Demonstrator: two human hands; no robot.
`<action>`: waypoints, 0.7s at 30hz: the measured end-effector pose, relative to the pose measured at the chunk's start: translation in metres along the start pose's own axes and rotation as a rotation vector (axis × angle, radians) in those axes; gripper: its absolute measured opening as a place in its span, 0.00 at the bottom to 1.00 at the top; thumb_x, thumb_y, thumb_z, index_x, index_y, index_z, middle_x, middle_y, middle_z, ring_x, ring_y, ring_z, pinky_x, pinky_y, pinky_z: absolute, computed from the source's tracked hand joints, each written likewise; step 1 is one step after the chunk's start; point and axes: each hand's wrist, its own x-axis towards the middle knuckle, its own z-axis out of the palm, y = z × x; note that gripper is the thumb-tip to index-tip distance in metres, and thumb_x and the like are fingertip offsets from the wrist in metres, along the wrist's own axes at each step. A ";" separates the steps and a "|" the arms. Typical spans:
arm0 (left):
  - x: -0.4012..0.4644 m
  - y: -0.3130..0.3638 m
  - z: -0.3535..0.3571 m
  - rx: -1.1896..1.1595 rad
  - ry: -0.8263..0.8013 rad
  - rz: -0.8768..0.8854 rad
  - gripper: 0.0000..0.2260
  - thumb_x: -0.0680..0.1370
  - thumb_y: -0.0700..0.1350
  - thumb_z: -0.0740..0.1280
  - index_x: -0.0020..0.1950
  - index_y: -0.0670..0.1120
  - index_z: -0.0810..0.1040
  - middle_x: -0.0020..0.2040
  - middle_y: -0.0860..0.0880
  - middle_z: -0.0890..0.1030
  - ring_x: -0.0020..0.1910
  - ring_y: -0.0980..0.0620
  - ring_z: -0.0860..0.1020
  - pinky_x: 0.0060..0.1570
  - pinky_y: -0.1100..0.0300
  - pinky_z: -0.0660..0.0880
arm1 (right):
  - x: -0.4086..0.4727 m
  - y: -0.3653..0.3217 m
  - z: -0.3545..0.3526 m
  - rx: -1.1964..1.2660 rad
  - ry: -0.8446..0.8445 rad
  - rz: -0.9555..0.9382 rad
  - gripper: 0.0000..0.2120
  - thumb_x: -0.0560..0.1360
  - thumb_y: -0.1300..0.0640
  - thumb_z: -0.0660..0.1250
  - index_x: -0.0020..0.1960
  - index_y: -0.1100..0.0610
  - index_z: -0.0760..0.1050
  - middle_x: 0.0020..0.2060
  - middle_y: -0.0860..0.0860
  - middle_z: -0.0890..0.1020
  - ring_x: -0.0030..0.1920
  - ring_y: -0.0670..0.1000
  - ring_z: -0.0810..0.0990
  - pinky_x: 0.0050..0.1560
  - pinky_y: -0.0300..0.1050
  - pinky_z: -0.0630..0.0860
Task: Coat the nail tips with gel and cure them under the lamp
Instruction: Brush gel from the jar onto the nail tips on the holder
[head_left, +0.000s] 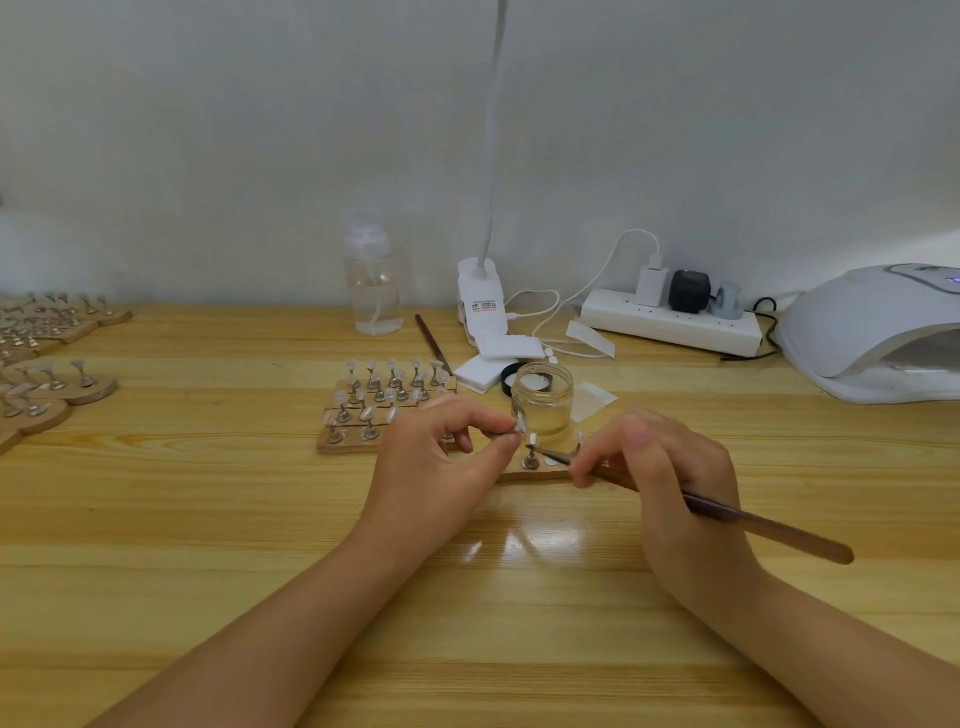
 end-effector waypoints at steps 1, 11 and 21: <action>0.000 0.000 0.000 -0.001 0.000 0.004 0.11 0.68 0.39 0.73 0.36 0.55 0.81 0.33 0.58 0.79 0.32 0.61 0.69 0.33 0.73 0.65 | 0.000 0.000 0.000 0.008 0.010 0.009 0.17 0.75 0.52 0.51 0.34 0.48 0.74 0.29 0.45 0.78 0.35 0.46 0.77 0.39 0.47 0.73; 0.000 0.000 0.000 0.000 -0.009 0.007 0.09 0.68 0.39 0.73 0.38 0.54 0.81 0.34 0.57 0.79 0.32 0.62 0.69 0.32 0.74 0.65 | 0.001 -0.004 0.001 -0.027 0.026 0.001 0.15 0.75 0.51 0.51 0.37 0.46 0.74 0.32 0.41 0.79 0.39 0.41 0.77 0.43 0.48 0.72; 0.000 0.001 0.000 0.009 -0.012 0.024 0.10 0.68 0.38 0.73 0.38 0.55 0.81 0.35 0.56 0.80 0.32 0.60 0.70 0.32 0.73 0.65 | 0.000 -0.003 0.001 -0.044 0.002 -0.009 0.19 0.75 0.53 0.51 0.34 0.54 0.77 0.31 0.43 0.78 0.38 0.42 0.75 0.46 0.40 0.69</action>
